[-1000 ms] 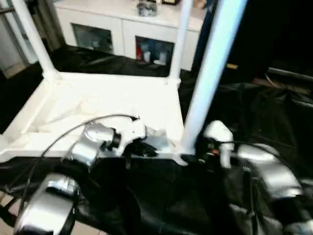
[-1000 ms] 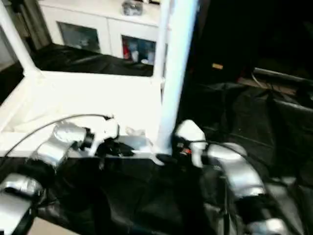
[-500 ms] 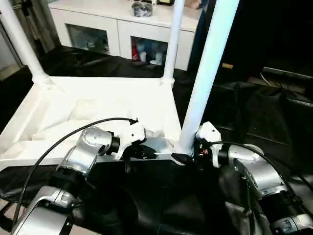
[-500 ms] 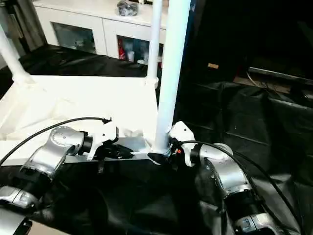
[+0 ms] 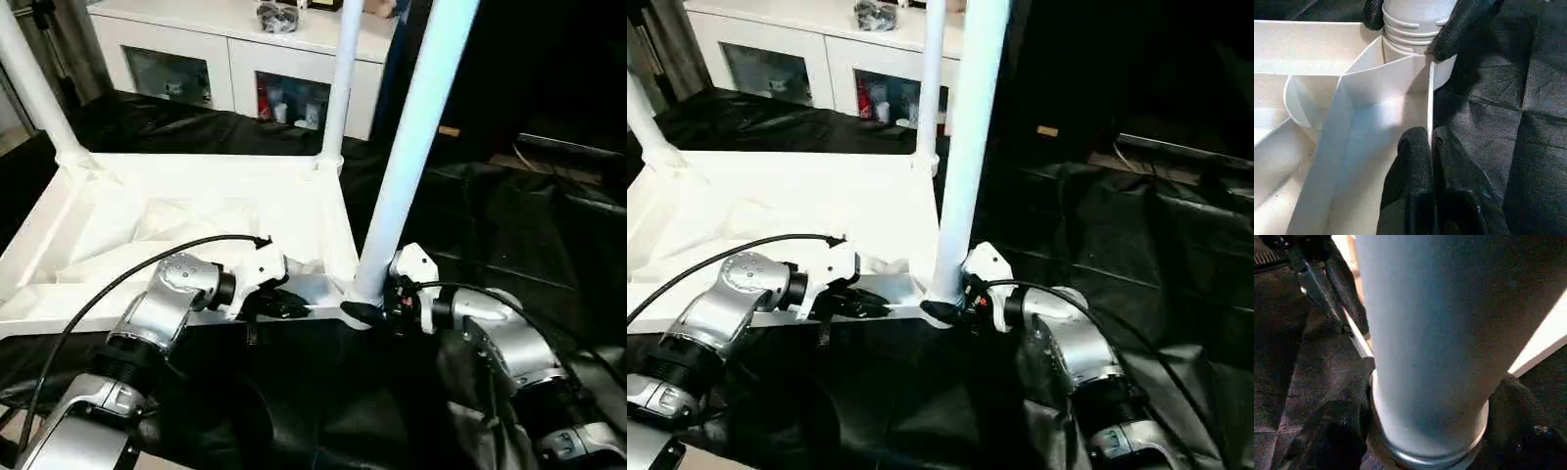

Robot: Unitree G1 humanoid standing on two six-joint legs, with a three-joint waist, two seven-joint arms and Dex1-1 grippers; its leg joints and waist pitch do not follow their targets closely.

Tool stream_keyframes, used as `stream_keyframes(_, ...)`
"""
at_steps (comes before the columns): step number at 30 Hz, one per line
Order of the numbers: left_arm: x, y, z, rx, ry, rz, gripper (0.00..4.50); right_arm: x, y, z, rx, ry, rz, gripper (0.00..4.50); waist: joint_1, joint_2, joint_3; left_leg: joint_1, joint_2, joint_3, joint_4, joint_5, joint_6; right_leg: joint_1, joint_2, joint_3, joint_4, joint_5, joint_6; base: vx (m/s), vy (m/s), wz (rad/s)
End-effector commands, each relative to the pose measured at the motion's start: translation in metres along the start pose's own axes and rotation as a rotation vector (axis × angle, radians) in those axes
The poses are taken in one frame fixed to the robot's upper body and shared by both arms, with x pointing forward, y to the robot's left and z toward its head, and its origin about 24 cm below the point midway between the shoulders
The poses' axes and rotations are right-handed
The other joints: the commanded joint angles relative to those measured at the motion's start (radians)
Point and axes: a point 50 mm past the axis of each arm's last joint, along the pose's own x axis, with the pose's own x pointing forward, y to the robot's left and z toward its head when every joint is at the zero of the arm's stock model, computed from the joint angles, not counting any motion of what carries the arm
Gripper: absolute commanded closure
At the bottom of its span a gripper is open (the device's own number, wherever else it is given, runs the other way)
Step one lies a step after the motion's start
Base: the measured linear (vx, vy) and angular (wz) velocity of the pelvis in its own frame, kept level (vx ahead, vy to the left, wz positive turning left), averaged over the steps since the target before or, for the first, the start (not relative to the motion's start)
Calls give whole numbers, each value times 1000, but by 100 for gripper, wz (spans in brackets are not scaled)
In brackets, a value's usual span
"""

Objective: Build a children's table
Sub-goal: Rotate leg to tighten

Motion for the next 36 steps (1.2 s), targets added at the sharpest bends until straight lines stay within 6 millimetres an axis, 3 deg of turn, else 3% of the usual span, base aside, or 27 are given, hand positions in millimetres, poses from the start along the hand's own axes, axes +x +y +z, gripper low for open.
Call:
stream_keyframes(1, 12, -1, -8, -77, -3, 64, 450, 9, -9, 1, 33, -20, -148, 176, 7, -7, -47, -2, 22, -6, -67, -243, 31, 40, -78, 44, -93, -383, -149, 0, 0, 0)
stream_keyframes(2, 15, 1, -6, -82, -10, 94, 450, 12, -12, -2, 64, -18, -217, 176, 3, -10, -47, -5, 21, -7, -69, -240, 21, 42, -78, 43, -92, -395, -145, 0, 0, 0)
stream_keyframes(4, 17, 2, -4, -86, -15, 112, 450, 15, -13, -3, 84, -15, -259, 176, -3, -9, -45, 0, 20, -8, -69, -261, 9, 38, -78, 42, -98, -431, -135, 0, 0, 0)
stream_keyframes(5, 24, 4, 2, -95, -35, 143, 450, 21, -13, -6, 119, -11, -316, 176, -2, -14, -45, 1, 20, -7, -68, -264, 12, 37, -77, 43, -100, -437, -131, 0, 0, 0)
stream_keyframes(7, 41, 6, 18, -103, -69, 181, 450, 37, -9, -8, 160, 5, -404, 176, 0, -7, -44, 9, 21, -6, -67, -272, 8, 30, -79, 45, -103, -444, -136, 0, 0, 0)
stream_keyframes(8, 48, 6, 24, -104, -77, 189, 450, 44, -7, -7, 168, 9, -427, 176, -5, -8, -44, 1, 19, -8, -71, -262, 0, 35, -78, 44, -100, -442, -134, 0, 0, 0)
stream_keyframes(9, 55, 6, 29, -100, -82, 197, 450, 52, -4, -3, 166, -1, -419, 176, -3, -6, -45, 1, 19, -9, -70, -261, -2, 36, -78, 43, -100, -442, -131, 0, 0, 0)
stream_keyframes(10, 63, 5, 36, -92, -87, 204, 450, 61, -1, 3, 156, -18, -413, 176, 0, -2, -48, 10, 21, -6, -66, -265, 5, 30, -78, 46, -101, -404, -139, 0, 0, 0)
stream_keyframes(12, 66, 4, 39, -89, -88, 204, 450, 63, -1, 6, 151, -24, -418, 176, 2, -5, -49, 4, 19, -4, -66, -251, 12, 34, -76, 48, -97, -357, -148, 0, 0, 0)
stream_keyframes(13, 69, 4, 41, -83, -89, 204, 450, 66, -1, 8, 155, -30, -425, 120, 4, -2, -48, 2, 19, -5, -68, -246, 18, 38, -75, 47, -94, -339, -150, 0, 0, 0)
stream_keyframes(17, 76, -2, 46, -63, -107, 162, 450, 74, 6, 20, 213, -116, -343, 86, 6, -2, -50, -2, 21, -5, -69, -234, 24, 42, -76, 47, -91, -307, -157, 0, 0, 0)
stream_keyframes(18, 71, -2, 43, -47, -99, 149, 450, 71, 4, 21, 224, -131, -324, 61, 7, 0, -50, -1, 21, -5, -70, -234, 24, 42, -76, 47, -91, -302, -159, 0, 0, 0)
stream_keyframes(21, 69, -2, 41, -39, -96, 143, 450, 69, 3, 22, 227, -135, -315, 58, 8, -1, -50, 0, 22, -4, -70, -239, 28, 42, -77, 47, -91, -300, -165, 0, 0, 0)
stream_keyframes(23, 55, -1, 28, -46, -75, 111, 450, 53, -4, 18, 156, -104, -267, 33, 11, -1, -51, -3, 23, -4, -69, -226, 33, 47, -77, 47, -88, -275, -170, 0, 0, 0)
stream_keyframes(33, 17, -8, 9, -9, -44, -70, 450, 6, -5, 13, -14, 2, 66, 33, 19, 1, -51, 0, 28, -2, -68, -196, 59, 47, -75, 47, -77, -196, -204, 0, 0, 0)
stream_keyframes(36, 8, -8, 5, 1, -29, -101, 450, -4, -3, 12, -25, 36, 158, 33, 20, -3, -50, -1, 26, -1, -67, -195, 60, 49, -74, 47, -78, -189, -210, 0, 0, 0)
